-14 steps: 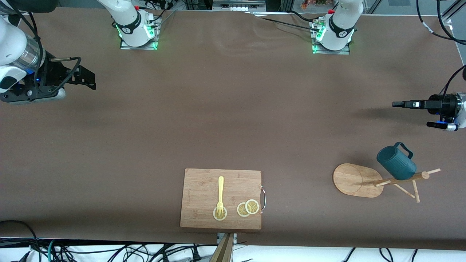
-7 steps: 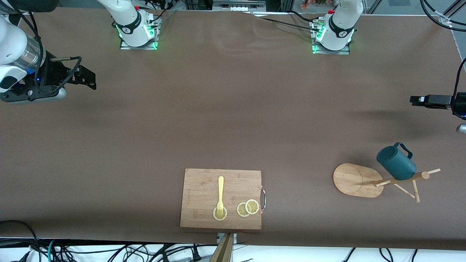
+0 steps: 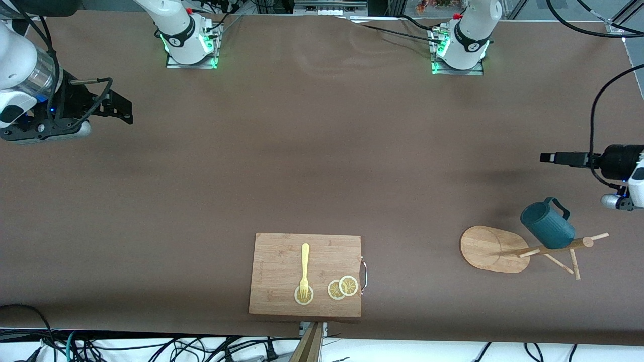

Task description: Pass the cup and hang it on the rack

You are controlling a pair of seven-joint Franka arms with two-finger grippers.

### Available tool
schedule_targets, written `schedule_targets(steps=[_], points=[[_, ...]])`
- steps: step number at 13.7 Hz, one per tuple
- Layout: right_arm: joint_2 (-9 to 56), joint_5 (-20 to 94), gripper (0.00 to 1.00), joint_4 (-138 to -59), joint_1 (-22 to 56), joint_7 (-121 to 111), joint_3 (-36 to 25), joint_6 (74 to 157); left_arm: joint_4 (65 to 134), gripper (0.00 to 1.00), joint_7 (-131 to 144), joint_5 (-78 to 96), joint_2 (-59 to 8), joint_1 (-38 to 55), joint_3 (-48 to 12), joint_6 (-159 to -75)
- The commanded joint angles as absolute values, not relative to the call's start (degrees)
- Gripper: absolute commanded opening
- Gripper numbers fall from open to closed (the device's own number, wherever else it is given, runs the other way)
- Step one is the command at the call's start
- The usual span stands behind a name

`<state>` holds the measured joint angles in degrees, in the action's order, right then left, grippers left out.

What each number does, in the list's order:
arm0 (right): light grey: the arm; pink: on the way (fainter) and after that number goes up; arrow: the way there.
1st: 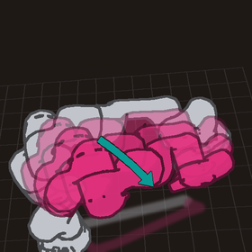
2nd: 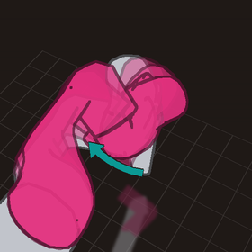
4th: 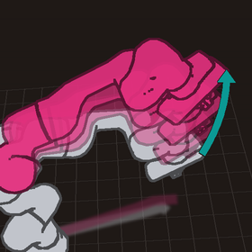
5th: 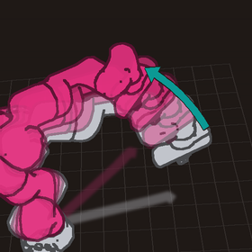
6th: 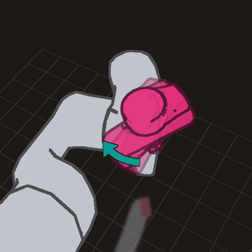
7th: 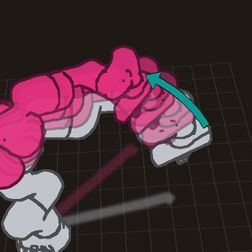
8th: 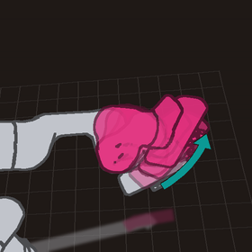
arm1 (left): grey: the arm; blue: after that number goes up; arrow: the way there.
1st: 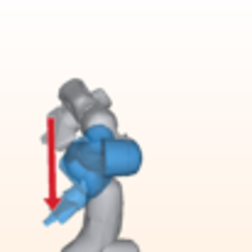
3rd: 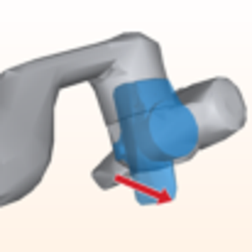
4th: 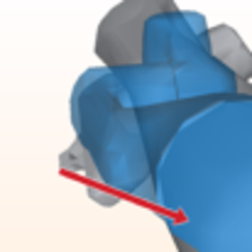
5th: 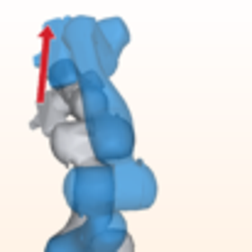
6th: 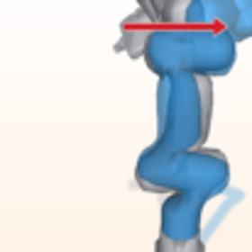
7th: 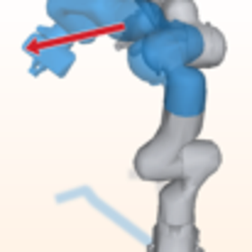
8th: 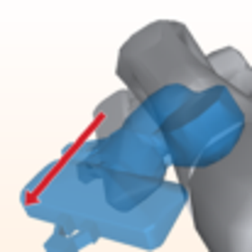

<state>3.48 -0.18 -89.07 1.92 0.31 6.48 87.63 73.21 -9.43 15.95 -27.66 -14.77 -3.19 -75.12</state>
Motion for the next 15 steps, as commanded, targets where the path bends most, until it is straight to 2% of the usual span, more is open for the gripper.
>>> schedule_targets(steps=[1, 5, 10, 15], points=[[2.72, -0.62, 1.00, -89.03, 1.14, 0.53, 7.21, 88.15, 73.21, 1.00, -8.88, 9.25, -24.27, -11.26, -2.99, -80.22], [2.72, -0.70, 1.00, -89.03, 1.14, 0.35, 7.12, 88.24, 73.21, 1.00, -8.44, 1.06, -19.35, -7.13, -2.90, -84.20], [2.72, -0.62, 1.00, -89.03, 1.14, 0.35, 7.12, 88.15, 74.18, 1.00, -8.00, 0.44, -12.75, -7.38, -2.46, -81.40], [2.72, -0.44, 1.00, -88.95, 1.05, 0.35, 6.94, 88.24, 76.73, 1.00, -0.36, 1.23, -10.72, -6.94, -4.47, -79.28]])
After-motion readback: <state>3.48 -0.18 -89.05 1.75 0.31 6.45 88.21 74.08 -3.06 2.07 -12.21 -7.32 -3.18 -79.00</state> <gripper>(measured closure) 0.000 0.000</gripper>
